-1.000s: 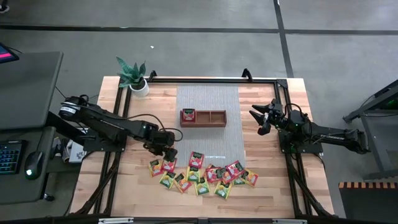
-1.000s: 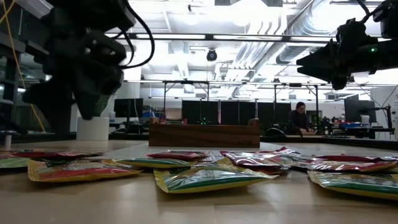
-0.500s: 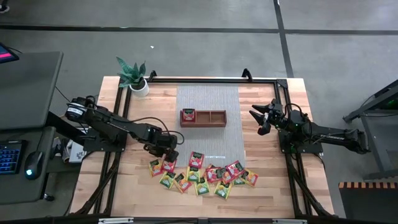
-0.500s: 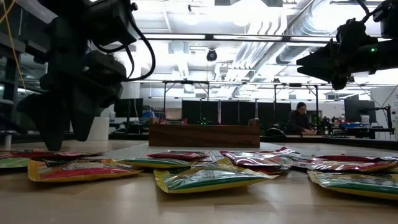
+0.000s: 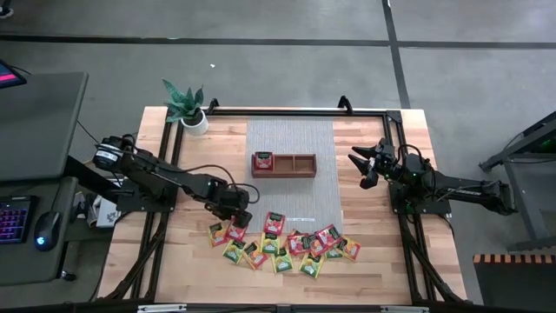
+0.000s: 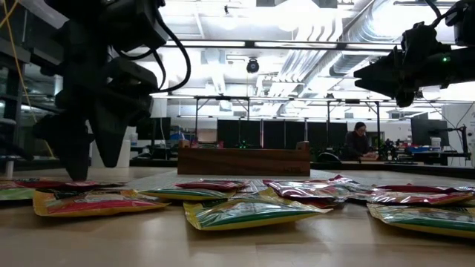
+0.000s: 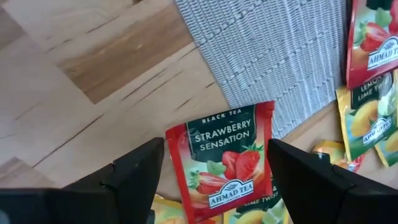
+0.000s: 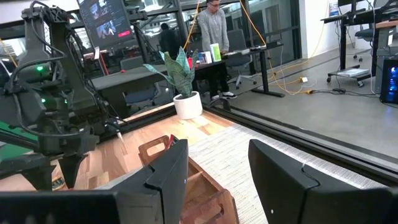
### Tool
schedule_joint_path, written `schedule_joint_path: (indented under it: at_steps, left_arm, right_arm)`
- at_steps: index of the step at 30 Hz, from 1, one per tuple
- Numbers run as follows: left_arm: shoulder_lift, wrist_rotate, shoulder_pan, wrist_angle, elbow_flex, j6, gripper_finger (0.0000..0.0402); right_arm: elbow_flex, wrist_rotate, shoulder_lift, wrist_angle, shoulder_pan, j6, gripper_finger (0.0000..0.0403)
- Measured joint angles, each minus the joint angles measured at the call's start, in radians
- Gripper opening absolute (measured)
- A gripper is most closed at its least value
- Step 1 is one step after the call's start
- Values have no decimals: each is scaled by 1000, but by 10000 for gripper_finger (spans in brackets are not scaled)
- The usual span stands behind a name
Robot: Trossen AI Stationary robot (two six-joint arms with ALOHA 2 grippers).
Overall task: Pick & Place Tea
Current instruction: Put the red tea bag into the left section of the wooden organizer
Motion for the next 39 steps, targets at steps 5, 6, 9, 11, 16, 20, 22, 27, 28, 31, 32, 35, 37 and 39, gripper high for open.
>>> schedule_joint_path:
  at_steps: [5, 6, 9, 11, 16, 20, 22, 27, 28, 31, 32, 35, 37, 39]
  left_arm:
    - [33, -5, -3, 5, 1, -5, 288]
    - [34, -6, -4, 8, 1, -4, 288]
    - [35, -32, -4, 15, 1, -7, 288]
    - [35, -59, -6, 14, 1, -12, 288]
    - [38, -107, -7, -6, 0, -26, 288]
    - [39, -134, -8, -16, 0, -36, 288]
    - [40, -143, -8, -18, 0, -35, 288]
    - [59, -149, -12, -27, 2, -36, 288]
    - [59, -153, -16, -28, 2, -34, 288]
    - [59, -162, -17, -28, 2, -39, 288]
    - [59, -164, -17, -29, 2, -41, 288]
    - [59, -164, -17, -34, 2, -44, 288]
    - [60, -162, -22, -35, 2, -44, 288]
    - [76, -171, -30, -35, 5, -48, 288]
  right_arm:
    - [0, 0, 0, 0, 0, 0, 165]
    - [0, 0, 0, 0, 0, 0, 165]
    - [0, 0, 0, 0, 0, 0, 165]
    - [0, 0, 0, 0, 0, 0, 165]
    - [0, 0, 0, 0, 0, 0, 165]
    - [0, 0, 0, 0, 0, 0, 165]
    - [0, 0, 0, 0, 0, 0, 165]
    - [0, 0, 0, 0, 0, 0, 165]
    - [0, 0, 0, 0, 0, 0, 165]
    - [0, 0, 0, 0, 0, 0, 165]
    - [0, 0, 0, 0, 0, 0, 165]
    - [0, 0, 0, 0, 0, 0, 165]
    - [0, 0, 0, 0, 0, 0, 165]
    - [0, 0, 0, 0, 0, 0, 165]
